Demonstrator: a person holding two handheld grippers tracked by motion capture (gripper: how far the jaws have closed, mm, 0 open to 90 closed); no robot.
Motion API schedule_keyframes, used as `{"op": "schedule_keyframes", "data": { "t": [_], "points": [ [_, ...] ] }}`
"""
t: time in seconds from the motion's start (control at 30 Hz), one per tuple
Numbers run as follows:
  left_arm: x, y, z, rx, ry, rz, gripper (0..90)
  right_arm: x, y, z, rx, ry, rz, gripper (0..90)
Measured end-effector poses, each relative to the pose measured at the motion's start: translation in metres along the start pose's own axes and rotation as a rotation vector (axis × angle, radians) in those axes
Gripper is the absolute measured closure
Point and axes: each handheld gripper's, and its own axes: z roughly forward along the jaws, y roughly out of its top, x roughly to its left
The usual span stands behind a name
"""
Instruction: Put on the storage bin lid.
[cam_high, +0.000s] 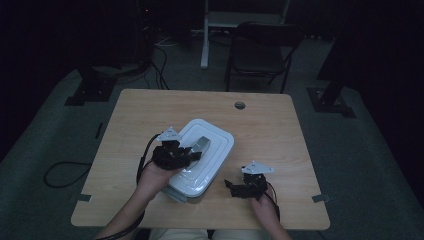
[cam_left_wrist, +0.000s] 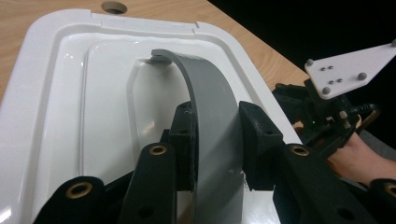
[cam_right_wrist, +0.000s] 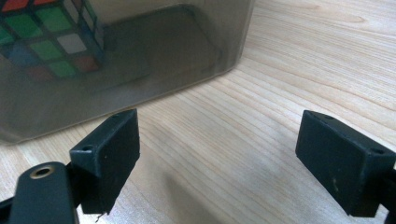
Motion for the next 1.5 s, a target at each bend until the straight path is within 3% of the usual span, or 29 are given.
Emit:
{"op": "schedule_keyframes", "data": {
  "t": [0.1, 0.2, 0.33, 0.47, 0.73, 0.97, 1.07, 1.3, 1.4, 1.5],
  "points": [
    [-0.002, -0.002, 0.004, 0.025, 0.007, 0.012, 69.9, 0.000, 0.000, 0.000, 0.000, 0.001, 0.000, 13.8],
    [0.000, -0.002, 0.004, 0.029, 0.002, 0.001, 69.7, 0.000, -0.001, 0.000, 0.006, 0.002, 0.001, 13.8],
    [0.000, -0.003, 0.004, 0.025, 0.000, 0.016, 69.4, -0.001, -0.002, 0.001, 0.006, 0.004, 0.004, 13.7],
    [0.001, -0.003, -0.001, -0.003, 0.016, 0.032, 62.3, -0.002, -0.002, 0.000, 0.007, 0.000, 0.005, 13.8],
    [0.009, -0.001, -0.017, -0.051, 0.013, 0.022, 53.9, -0.006, -0.003, -0.002, 0.002, -0.022, 0.016, 13.7],
    [0.022, -0.003, -0.030, -0.087, 0.041, -0.002, 39.8, -0.011, -0.005, -0.005, -0.002, -0.046, 0.026, 13.7],
    [0.026, -0.006, -0.033, -0.086, 0.060, 0.001, 28.8, -0.013, -0.005, -0.006, 0.002, -0.052, 0.024, 13.7],
    [0.037, -0.012, -0.043, -0.098, 0.083, -0.002, 19.2, -0.018, -0.007, -0.009, 0.002, -0.066, 0.039, 13.7],
    [0.045, -0.016, -0.047, -0.084, 0.133, -0.009, 1.7, -0.020, -0.007, -0.010, 0.003, -0.052, 0.053, 13.7],
    [0.054, -0.019, -0.049, -0.087, 0.159, -0.034, 1.0, -0.019, -0.007, -0.010, 0.004, -0.055, 0.050, 13.7]
  ]
}}
